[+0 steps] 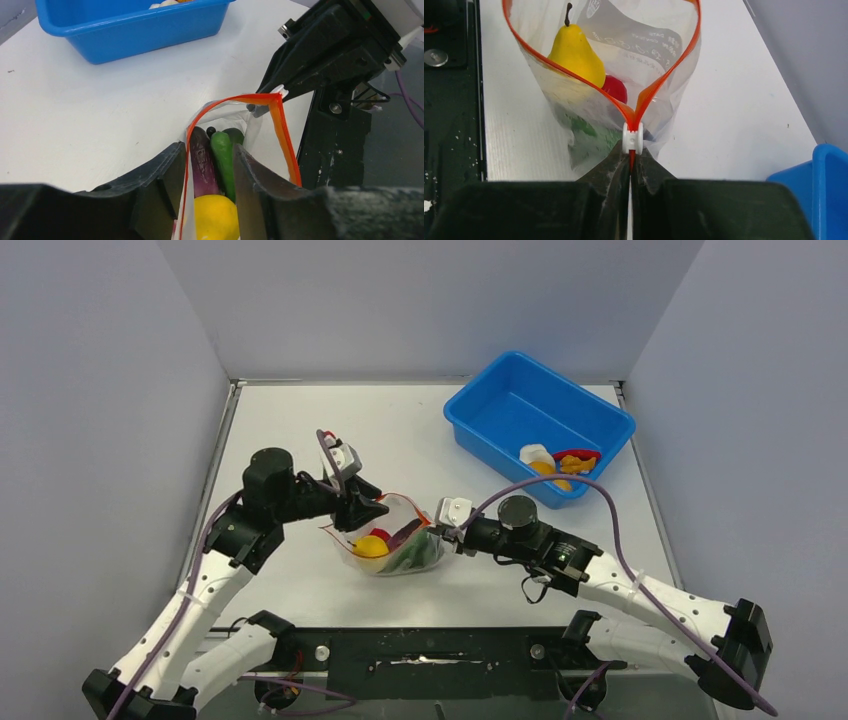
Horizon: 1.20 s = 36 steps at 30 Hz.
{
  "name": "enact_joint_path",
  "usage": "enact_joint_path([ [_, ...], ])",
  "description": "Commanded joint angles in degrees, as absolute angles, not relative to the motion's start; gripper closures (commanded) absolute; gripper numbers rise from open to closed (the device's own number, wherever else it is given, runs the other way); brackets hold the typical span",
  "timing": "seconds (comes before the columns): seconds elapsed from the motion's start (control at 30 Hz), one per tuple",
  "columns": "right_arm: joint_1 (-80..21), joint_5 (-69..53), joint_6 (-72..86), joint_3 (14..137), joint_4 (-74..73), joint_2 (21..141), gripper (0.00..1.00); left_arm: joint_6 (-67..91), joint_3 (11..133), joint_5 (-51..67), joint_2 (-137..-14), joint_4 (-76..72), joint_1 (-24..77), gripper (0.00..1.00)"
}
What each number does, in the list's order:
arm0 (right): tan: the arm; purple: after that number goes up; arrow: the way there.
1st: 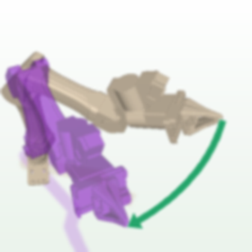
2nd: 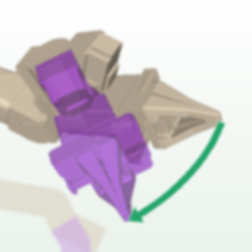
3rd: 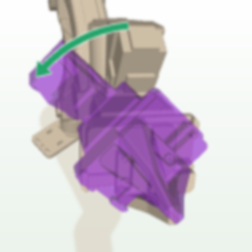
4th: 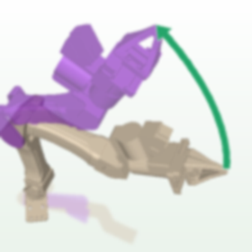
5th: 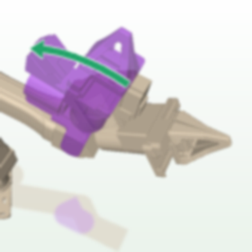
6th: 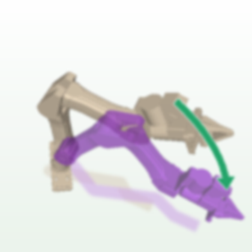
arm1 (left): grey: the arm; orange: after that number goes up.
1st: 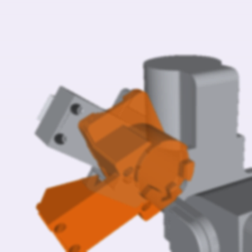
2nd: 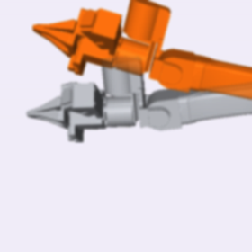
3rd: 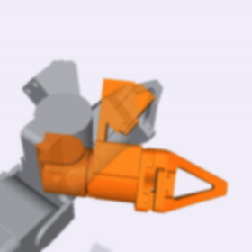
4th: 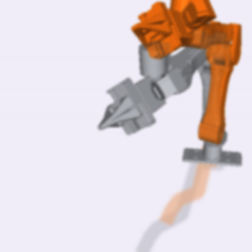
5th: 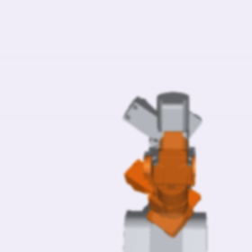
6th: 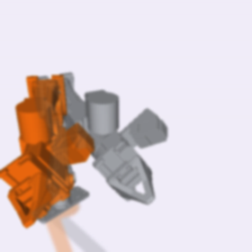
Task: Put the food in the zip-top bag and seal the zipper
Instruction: Zip the zipper food storage bag at the center of the board.
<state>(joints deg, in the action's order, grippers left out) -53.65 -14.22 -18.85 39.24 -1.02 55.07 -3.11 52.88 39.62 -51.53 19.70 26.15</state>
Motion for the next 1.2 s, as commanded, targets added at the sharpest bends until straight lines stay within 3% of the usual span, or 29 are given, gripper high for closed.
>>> enact_joint_path([
  [0.0,-53.5,-15.7,-14.2,45.6,-0.3,54.9,1.0,-9.3,54.9,47.2,-47.6,18.6,26.1,0.59],
  [0.2,-53.5,-16.6,-14.4,47.7,-3.1,56.1,1.0,-12.6,52.1,52.3,-44.0,13.0,26.6,0.47],
  [0.47,-53.5,-18.2,-15.5,50.9,-5.3,58.8,1.0,-16.1,51.6,56.0,-47.7,10.5,28.9,0.46],
  [0.67,-53.6,-18.3,-15.1,51.6,-5.7,59.0,1.0,-19.3,52.5,52.3,-51.5,12.0,35.1,0.51],
  [0.9,-53.6,-18.7,-15.2,51.3,-5.4,58.7,1.0,-21.6,54.2,45.5,-56.0,13.6,40.6,0.66],
  [1.17,-53.6,-19.2,-14.9,50.6,-5.0,58.4,1.0,-23.0,52.1,39.5,-54.9,9.7,43.3,0.63],
])
